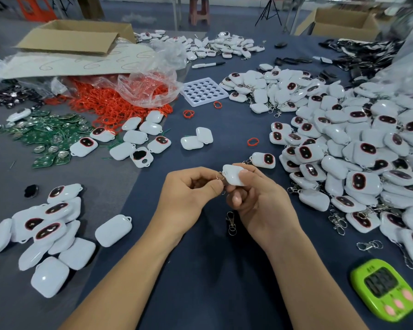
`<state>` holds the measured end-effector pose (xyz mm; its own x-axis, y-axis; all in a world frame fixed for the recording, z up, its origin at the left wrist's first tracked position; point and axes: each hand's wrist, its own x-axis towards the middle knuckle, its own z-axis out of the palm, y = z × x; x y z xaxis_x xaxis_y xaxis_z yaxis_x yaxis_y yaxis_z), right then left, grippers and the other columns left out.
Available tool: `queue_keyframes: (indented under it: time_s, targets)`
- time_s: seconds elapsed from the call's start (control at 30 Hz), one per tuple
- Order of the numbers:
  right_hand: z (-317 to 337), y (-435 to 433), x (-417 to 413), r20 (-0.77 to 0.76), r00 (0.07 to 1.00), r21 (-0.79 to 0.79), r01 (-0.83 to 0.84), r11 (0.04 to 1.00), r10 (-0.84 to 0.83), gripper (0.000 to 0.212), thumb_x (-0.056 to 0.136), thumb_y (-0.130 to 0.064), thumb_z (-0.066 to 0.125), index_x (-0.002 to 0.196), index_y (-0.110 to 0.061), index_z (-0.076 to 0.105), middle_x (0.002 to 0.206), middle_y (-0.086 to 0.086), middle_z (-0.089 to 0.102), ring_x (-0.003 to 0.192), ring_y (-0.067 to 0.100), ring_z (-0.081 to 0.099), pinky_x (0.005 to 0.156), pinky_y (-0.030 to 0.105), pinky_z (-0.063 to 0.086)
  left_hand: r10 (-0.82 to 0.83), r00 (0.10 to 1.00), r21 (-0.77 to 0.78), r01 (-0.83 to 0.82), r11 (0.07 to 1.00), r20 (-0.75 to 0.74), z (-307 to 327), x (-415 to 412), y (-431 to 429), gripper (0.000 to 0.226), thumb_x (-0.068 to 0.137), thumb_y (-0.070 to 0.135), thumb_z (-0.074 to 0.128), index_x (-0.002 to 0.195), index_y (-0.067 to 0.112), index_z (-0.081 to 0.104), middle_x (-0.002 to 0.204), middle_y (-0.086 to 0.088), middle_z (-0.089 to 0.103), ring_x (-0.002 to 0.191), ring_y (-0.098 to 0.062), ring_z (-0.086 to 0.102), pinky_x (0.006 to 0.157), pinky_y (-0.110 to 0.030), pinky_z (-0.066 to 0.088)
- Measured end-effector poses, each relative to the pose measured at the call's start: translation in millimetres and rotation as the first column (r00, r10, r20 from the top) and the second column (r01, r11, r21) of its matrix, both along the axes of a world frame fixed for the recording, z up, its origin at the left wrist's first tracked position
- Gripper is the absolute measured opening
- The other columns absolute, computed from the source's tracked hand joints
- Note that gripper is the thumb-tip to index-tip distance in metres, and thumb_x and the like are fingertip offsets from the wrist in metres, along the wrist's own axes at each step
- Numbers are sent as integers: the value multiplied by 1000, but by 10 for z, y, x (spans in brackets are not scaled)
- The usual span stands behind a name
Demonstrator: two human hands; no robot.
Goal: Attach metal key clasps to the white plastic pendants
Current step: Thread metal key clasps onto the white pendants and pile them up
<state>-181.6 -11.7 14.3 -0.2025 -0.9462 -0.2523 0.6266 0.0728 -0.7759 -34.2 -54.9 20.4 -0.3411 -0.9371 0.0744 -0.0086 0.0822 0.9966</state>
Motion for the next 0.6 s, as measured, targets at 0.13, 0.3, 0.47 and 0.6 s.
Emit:
queue_keyframes:
  time_s: [0.13,0.3,0.47,0.6]
  targets:
    - [-21,9,17,-29,999,-16,16,1000,-17,13,98,-5,56,103,-5,68,73,18,67,46,21,50,47,25,45,63,997,-31,-62,998,52,-15,-5,8,14,80,25,70,76,33,81,73,6,75,70,-4,64,68,-18,50]
    - [-22,33,56,-324,938,-66,111,992,-127,19,76,-12,66,95,-13,68,70,16,69,43,22,48,45,26,43,265,878,-433,-74,898,400,-82,52,-20,11,81,21,71,70,24,74,65,4,56,70,-13,51,63,-16,37]
    - [-36,86,116,-635,757,-107,107,988,-151,14,77,-20,67,88,-28,67,69,8,71,45,20,52,46,32,46,358,728,-659,168,733,584,-154,72,-36,15,86,8,70,74,14,75,64,1,55,67,-21,44,66,-31,35]
    - [-18,58,108,-538,826,-91,141,986,-168,14,83,-14,65,95,-20,69,67,9,70,43,21,51,44,25,44,331,759,-610,109,785,561,-154,63,-48,13,88,19,71,79,26,75,66,9,53,70,-12,44,68,-21,36]
